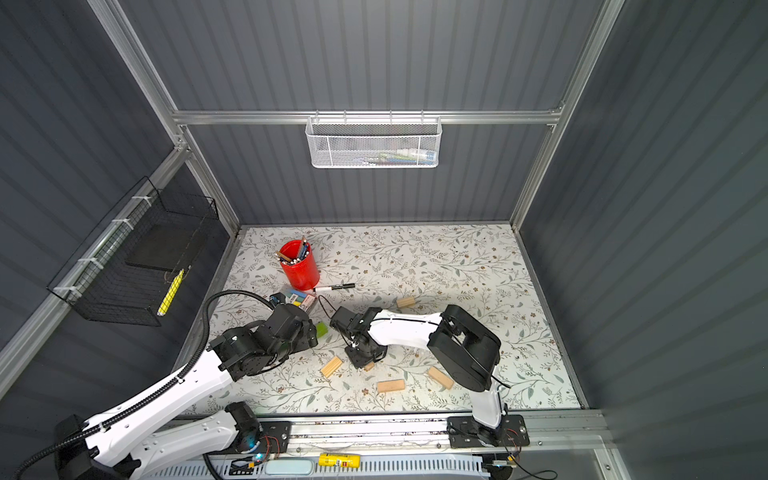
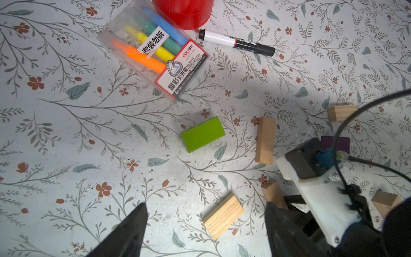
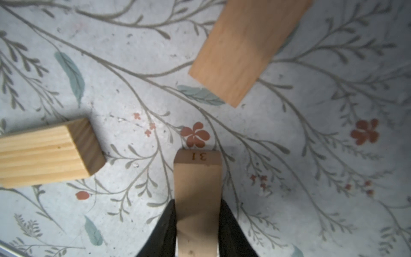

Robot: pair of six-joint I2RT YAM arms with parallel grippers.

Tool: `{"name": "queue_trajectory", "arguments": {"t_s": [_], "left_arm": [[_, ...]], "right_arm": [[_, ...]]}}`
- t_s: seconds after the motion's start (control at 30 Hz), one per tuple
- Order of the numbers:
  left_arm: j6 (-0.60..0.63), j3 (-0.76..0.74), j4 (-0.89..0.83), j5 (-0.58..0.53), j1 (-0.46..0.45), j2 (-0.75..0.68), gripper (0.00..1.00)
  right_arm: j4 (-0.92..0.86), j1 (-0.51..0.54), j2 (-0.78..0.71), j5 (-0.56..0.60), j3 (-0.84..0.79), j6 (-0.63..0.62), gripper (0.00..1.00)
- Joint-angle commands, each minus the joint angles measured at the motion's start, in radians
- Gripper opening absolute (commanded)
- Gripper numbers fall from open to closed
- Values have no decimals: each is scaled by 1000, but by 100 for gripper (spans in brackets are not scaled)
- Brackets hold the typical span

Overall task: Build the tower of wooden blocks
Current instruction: 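Grasp a second wooden block at its end with the right gripper, then stand the second block upright beside the first block with right gripper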

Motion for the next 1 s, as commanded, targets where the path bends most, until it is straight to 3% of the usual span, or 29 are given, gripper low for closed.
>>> {"name": "queue_trajectory", "arguments": {"t_s": [0.0,0.37,0.97], "left_arm": [[-2,-4,-3,-9,-5,9,83],[11,-2,89,25,-4,65,84],[20,1,192,24,7,146,85]], "right_arm": [[-12,-22,-39,-3,-53,59,27],[22,-137,-86,-4,-84,182,22],[20,-218,90,-37,157,281,21]]}}
